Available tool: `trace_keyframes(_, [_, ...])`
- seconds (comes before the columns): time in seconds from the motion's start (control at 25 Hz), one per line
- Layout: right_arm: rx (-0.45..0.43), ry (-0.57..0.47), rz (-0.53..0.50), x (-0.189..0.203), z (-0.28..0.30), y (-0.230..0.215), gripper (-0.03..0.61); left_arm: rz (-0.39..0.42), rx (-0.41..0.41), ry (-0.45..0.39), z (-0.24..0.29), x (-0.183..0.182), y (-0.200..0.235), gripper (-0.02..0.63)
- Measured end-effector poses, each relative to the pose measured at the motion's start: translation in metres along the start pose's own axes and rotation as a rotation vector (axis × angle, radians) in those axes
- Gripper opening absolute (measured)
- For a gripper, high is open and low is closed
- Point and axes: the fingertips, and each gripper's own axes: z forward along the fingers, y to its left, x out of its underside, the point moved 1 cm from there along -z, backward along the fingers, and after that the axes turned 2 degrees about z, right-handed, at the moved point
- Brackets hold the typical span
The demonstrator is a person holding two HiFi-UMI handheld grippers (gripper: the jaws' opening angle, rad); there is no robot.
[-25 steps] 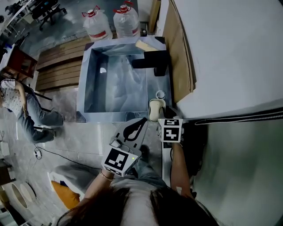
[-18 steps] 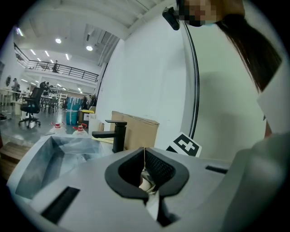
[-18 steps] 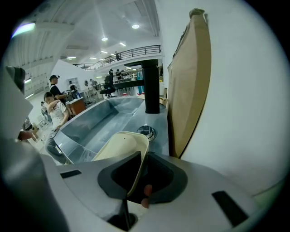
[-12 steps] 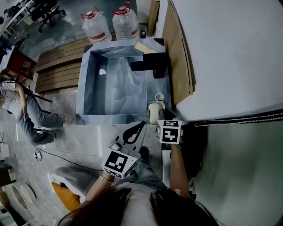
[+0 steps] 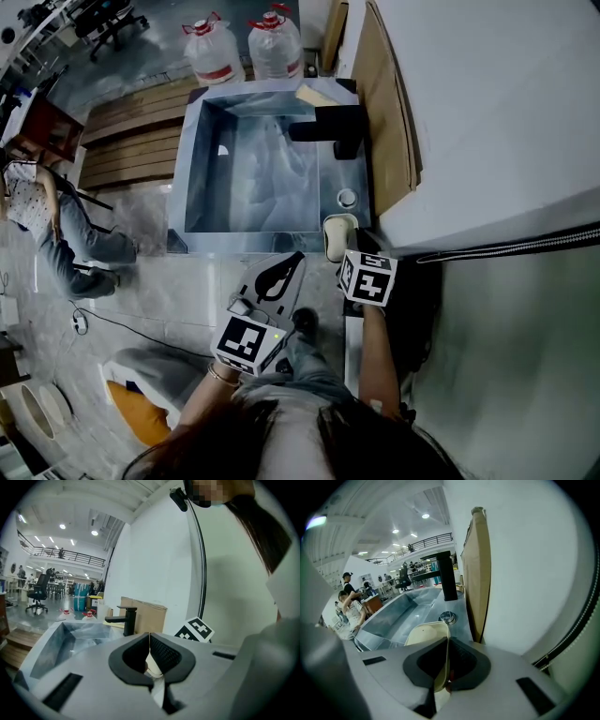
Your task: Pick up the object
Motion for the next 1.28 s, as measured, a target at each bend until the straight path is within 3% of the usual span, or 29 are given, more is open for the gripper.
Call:
trace_keyframes(0.12, [0.0, -0.019, 0.021, -0.002, -0.011, 0.001, 0.034, -0.024, -0.011, 0.015, -0.009, 0.003, -0.002, 0.009])
trace_keyframes(0.32, [-0.004, -0.061, 0.047, -0.008, -0.034, 0.006, 0.034, 0.021, 0.0, -0.028, -0.024, -0.005, -0.007, 0.009])
trace_keyframes(1.28, [-0.03, -0.261, 0.063, -0.019, -0.173, 0.055, 0.034, 0.089, 0.0, -0.132, -0.116, -0.037, -0.045, 0.009])
